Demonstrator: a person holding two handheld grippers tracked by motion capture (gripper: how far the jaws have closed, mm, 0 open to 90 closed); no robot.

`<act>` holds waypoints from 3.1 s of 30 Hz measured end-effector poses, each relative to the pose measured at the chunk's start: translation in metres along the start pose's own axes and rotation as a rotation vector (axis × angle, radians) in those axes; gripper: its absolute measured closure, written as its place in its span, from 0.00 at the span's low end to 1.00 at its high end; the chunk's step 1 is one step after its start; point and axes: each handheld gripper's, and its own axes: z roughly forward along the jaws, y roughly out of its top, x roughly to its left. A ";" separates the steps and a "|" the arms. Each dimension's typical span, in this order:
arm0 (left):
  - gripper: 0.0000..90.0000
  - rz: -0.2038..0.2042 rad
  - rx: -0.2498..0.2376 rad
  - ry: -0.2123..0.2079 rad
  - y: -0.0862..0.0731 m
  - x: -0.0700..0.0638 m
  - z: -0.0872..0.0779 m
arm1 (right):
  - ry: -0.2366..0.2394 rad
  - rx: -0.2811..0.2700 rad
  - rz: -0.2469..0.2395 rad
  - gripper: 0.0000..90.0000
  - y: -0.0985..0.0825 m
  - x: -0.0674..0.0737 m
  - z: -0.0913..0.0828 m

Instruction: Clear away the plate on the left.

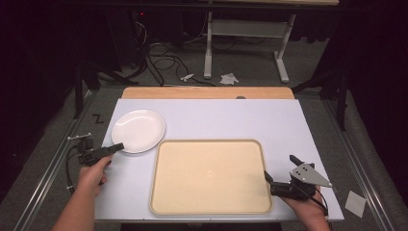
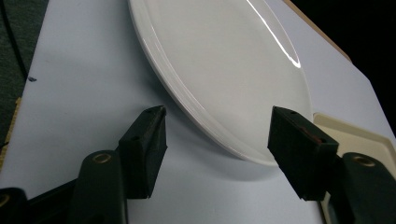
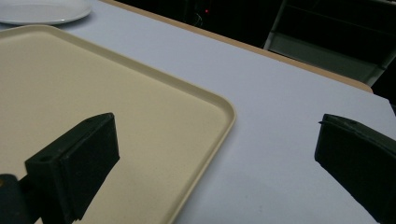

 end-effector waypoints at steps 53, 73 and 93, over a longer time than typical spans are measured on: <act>0.83 -0.138 -0.046 0.002 0.005 0.015 0.011 | -0.007 -0.001 -0.025 0.01 0.002 0.005 0.000; 0.97 -0.079 -0.218 -0.071 0.007 -0.005 0.003 | -0.018 0.003 -0.011 0.01 0.001 0.004 -0.003; 0.98 -0.017 -0.309 -0.053 0.006 -0.016 -0.008 | -0.018 0.001 -0.011 0.01 0.000 0.003 -0.004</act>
